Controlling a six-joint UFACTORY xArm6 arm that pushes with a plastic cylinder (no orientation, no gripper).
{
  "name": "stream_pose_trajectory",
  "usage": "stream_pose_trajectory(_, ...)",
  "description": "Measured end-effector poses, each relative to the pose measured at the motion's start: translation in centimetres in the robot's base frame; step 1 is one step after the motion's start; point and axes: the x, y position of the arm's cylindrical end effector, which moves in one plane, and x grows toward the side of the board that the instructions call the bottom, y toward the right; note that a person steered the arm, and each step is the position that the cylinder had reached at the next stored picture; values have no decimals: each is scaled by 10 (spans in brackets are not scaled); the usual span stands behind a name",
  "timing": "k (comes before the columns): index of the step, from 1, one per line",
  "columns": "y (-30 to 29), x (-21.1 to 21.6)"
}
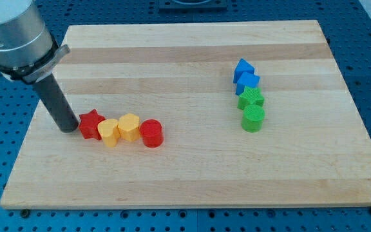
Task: Adjust the yellow blocks and red blocks to form a horizontal line
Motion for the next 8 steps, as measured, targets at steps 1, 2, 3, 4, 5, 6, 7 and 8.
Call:
stream_pose_trajectory(1,-3,0)
stream_pose_trajectory(2,-8,-16)
stream_pose_trajectory(3,0,-32)
stream_pose_trajectory(4,27,-38)
stream_pose_trajectory(5,40,-38)
stream_pose_trajectory(6,40,-33)
stream_pose_trajectory(7,40,-25)
stream_pose_trajectory(8,40,-18)
